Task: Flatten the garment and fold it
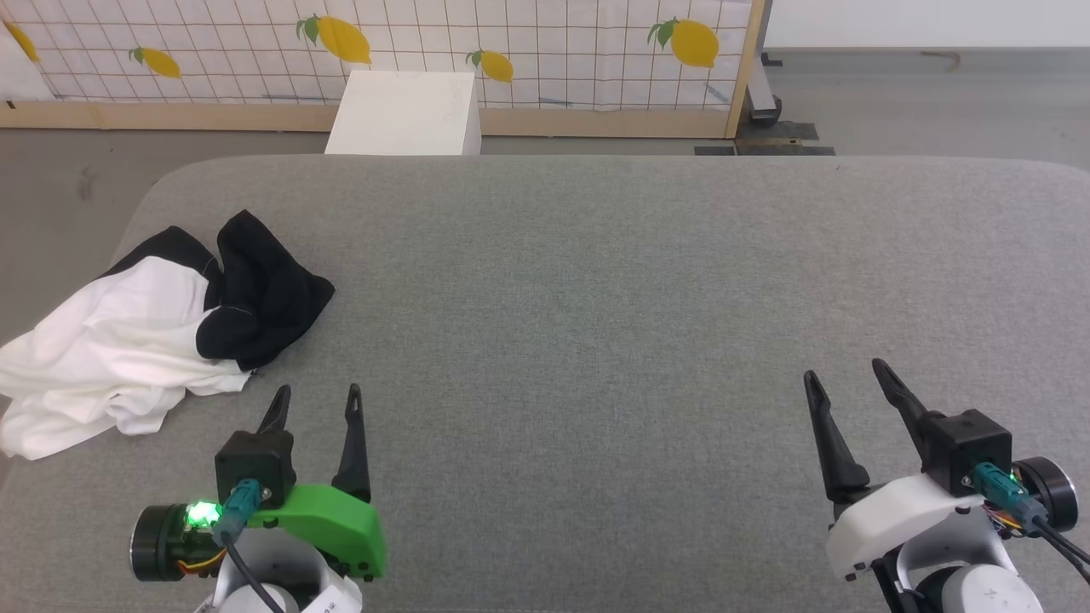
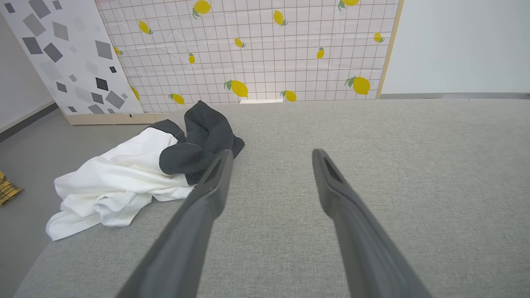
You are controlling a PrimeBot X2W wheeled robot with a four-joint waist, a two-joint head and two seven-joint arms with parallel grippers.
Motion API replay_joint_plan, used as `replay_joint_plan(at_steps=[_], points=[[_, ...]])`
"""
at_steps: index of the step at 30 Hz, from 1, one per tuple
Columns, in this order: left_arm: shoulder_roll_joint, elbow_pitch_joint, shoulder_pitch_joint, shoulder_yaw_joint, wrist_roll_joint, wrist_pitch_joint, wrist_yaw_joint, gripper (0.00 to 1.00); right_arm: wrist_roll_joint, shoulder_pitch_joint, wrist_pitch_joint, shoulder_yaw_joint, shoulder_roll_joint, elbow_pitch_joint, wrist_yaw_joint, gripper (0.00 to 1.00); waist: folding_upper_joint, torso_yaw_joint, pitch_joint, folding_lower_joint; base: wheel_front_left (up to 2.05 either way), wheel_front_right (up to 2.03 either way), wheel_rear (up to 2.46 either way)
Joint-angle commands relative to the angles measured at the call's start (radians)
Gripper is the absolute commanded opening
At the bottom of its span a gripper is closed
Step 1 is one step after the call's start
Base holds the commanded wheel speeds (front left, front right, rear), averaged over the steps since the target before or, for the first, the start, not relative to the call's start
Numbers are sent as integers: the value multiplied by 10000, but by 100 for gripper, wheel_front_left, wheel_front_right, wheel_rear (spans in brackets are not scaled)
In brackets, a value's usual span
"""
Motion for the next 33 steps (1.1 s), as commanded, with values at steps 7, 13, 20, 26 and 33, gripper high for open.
replay_joint_plan(at_steps=[7,13,20,26,33], points=[[-3,169,-27,-107,-158,-204,108,100,268,120,-216,-149,1,104,-1,100,-1,-2,6,0,0,0,0],[-5,306,-61,-201,-278,-335,180,100,390,177,-345,-238,2,166,-2,100,-1,-13,14,0,0,0,0],[-7,457,-103,-294,-396,-478,266,100,499,228,-487,-326,3,217,-3,100,-1,-25,31,0,0,0,0],[-8,587,-139,-372,-498,-602,335,100,606,271,-610,-414,4,264,-4,100,-1,-18,43,0,0,0,0],[4,743,-197,-454,-622,-748,422,100,701,308,-756,-494,5,356,-5,100,-1,13,64,0,0,0,0]])
